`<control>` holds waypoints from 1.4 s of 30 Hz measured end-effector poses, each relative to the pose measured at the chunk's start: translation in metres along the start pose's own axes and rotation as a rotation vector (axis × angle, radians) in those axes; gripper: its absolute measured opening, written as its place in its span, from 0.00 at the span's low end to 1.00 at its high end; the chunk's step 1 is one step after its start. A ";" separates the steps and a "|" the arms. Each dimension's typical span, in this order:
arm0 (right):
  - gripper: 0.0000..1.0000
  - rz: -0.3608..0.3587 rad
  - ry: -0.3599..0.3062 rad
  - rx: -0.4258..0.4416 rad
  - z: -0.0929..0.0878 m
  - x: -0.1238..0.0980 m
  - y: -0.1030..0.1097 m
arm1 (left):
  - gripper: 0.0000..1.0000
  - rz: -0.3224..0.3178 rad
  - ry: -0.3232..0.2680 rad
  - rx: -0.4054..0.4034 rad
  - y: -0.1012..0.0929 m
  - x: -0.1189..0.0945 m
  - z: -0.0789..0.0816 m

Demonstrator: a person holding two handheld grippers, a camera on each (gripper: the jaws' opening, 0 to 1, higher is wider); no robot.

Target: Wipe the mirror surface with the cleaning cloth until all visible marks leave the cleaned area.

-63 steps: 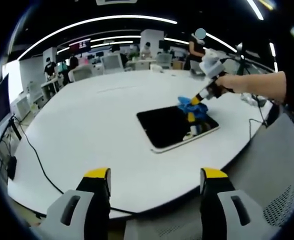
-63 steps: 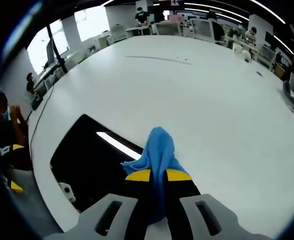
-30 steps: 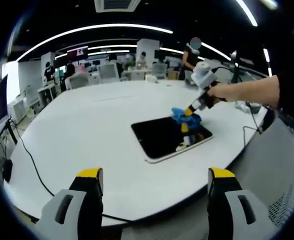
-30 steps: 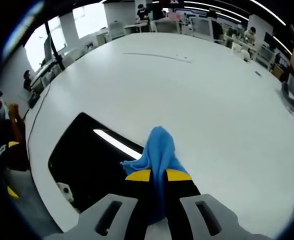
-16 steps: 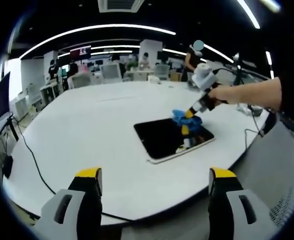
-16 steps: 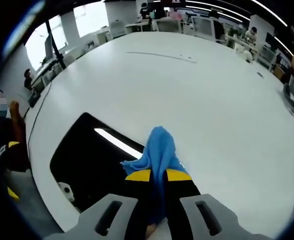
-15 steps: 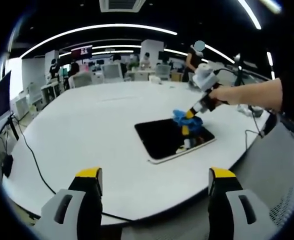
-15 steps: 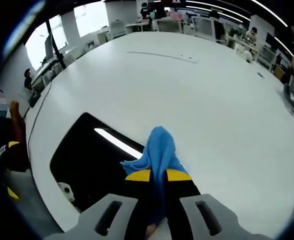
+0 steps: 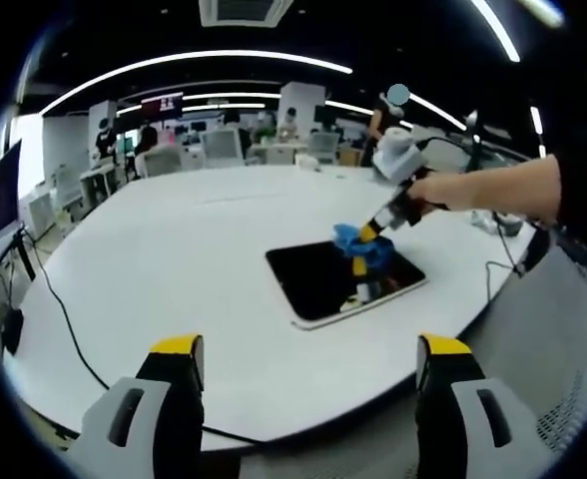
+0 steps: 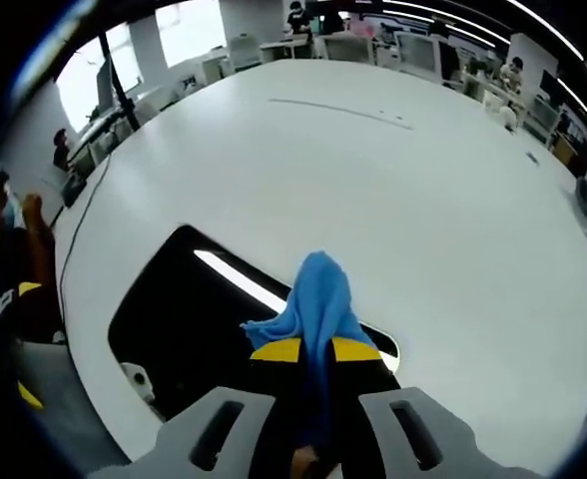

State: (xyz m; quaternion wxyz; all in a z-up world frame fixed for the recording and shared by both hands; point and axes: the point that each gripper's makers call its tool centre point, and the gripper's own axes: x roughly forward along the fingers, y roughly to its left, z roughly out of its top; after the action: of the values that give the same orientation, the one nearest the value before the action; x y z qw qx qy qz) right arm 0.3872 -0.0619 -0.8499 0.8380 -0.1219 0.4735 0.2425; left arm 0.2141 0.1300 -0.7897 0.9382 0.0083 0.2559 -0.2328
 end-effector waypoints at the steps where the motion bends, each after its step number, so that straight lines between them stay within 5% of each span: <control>1: 0.04 0.001 0.000 -0.001 0.001 0.001 0.001 | 0.88 -0.001 0.003 0.000 0.000 0.000 0.000; 42: 0.04 0.033 0.024 -0.068 0.030 0.019 0.054 | 0.89 -0.012 -0.047 0.019 -0.002 -0.001 0.008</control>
State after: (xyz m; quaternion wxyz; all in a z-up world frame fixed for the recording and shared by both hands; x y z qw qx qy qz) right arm 0.3892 0.0023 -0.8495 0.8234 -0.1457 0.4770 0.2706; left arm 0.2161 0.1279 -0.7824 0.9425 0.0100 0.2317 -0.2408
